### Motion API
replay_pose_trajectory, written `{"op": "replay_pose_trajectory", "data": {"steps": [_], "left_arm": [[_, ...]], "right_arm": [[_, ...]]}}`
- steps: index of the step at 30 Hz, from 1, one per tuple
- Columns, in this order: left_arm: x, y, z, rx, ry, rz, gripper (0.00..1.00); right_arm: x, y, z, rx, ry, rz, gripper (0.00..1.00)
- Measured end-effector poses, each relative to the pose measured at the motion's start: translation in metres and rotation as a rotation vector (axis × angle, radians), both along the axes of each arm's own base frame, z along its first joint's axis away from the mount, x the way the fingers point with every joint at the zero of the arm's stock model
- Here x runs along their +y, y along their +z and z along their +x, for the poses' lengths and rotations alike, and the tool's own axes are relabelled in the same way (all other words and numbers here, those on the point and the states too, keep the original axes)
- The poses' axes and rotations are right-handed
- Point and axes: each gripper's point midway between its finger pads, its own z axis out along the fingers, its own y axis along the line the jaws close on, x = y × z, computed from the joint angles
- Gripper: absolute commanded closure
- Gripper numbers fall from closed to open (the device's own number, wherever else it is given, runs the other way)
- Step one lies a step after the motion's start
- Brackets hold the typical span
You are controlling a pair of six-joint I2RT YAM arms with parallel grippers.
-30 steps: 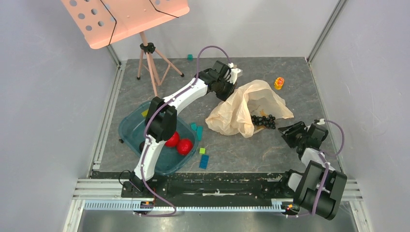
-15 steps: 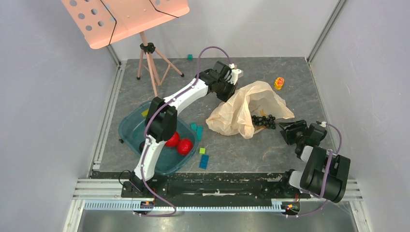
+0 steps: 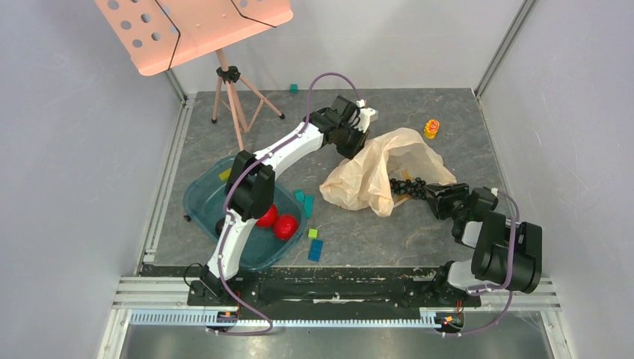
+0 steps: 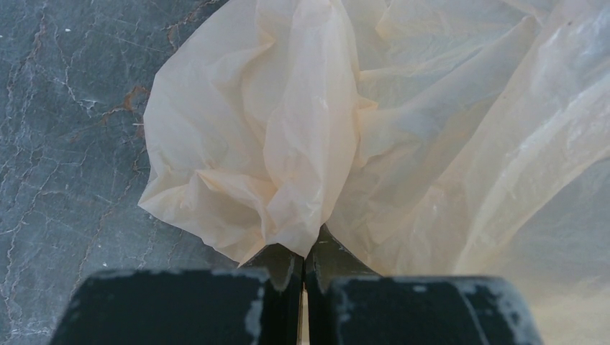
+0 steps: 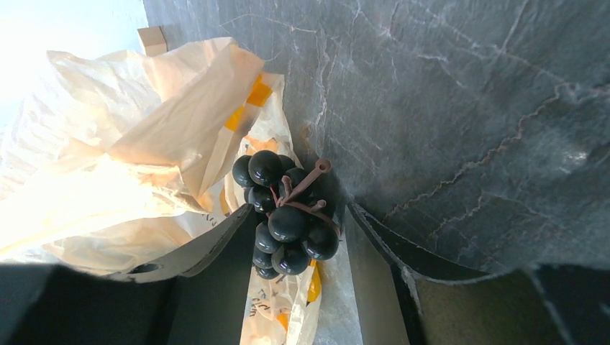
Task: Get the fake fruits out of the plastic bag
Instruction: Take out the fake fruit from the plastic bag.
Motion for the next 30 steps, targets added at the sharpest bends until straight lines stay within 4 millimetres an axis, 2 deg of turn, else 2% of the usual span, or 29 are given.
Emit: {"op": "replay_pose_trajectory", "data": {"steps": [10,20,23,30], "left_arm": [[0.000,0.000,0.000,0.001,-0.001,-0.001,0.98],[0.000,0.000,0.000,0.001,-0.001,-0.001,0.98],[0.000,-0.001,-0.001,0.003,-0.002,0.000,0.98],[0.000,-0.001,-0.001,0.004,-0.003,-0.001,0.98]], "right_arm": [[-0.007,-0.001,0.005,0.004,-0.085,0.045,0.49],[-0.006,-0.003,0.016,0.007,-0.098,0.058,0.56],[-0.006,-0.005,0.019,0.013,-0.100,0.058,0.61],[-0.008,-0.012,0.019,0.035,-0.116,0.055,0.81]]}}
